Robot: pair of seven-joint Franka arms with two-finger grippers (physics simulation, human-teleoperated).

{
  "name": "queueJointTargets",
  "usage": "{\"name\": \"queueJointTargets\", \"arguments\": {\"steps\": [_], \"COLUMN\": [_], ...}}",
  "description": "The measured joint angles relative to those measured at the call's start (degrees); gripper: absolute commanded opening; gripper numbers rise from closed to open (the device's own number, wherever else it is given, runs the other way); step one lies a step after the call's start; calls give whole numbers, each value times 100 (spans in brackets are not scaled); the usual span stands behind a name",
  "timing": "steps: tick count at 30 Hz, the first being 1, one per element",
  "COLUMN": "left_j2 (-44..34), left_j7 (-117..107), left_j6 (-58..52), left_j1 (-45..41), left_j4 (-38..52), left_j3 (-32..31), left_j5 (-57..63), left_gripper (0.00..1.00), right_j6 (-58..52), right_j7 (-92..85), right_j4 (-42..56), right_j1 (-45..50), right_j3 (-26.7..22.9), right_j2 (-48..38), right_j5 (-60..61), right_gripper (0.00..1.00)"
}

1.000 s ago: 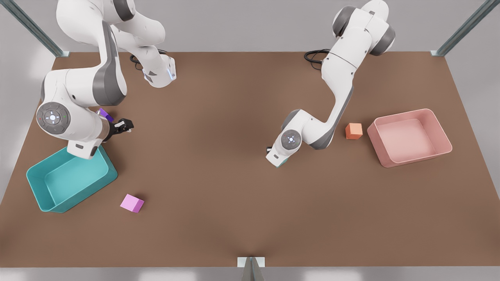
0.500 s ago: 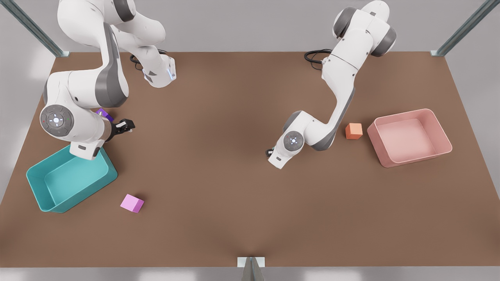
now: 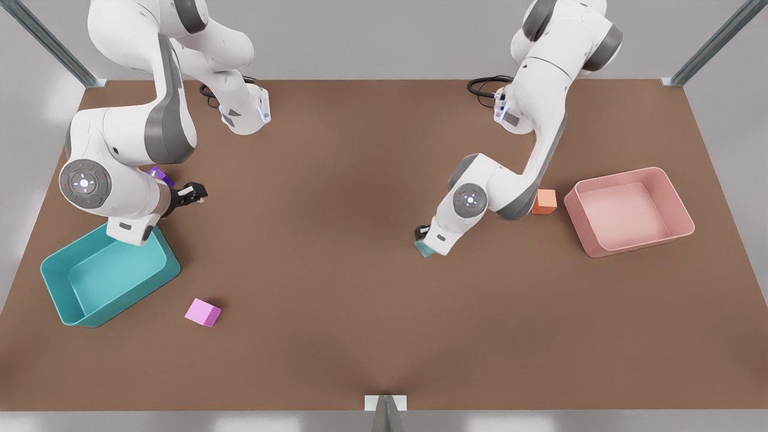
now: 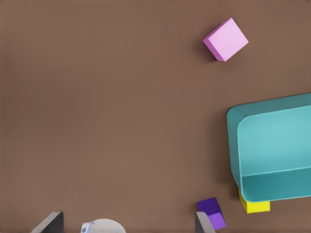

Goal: Stack the two blue cubes on top of each other

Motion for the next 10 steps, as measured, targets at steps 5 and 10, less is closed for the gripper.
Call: {"name": "queueJointTargets", "arguments": {"steps": [5,10], "left_j2": [-747,-1016], "left_j7": [928,1934], "left_j6": [-2028,-3301], "left_j1": [1684,1537], "left_j4": [1639,1860], "left_j3": [565,948], "left_j5": [441,586], "left_gripper": [100,100], "right_j6": [0,0], "right_j7": [-1,-2], "right_j4": [78,395], "right_j1": [-1,-29], "right_j3": [0,-17], "right_j2": [2,-30], "right_j5": [0,-5], "right_gripper": [100,100]}}
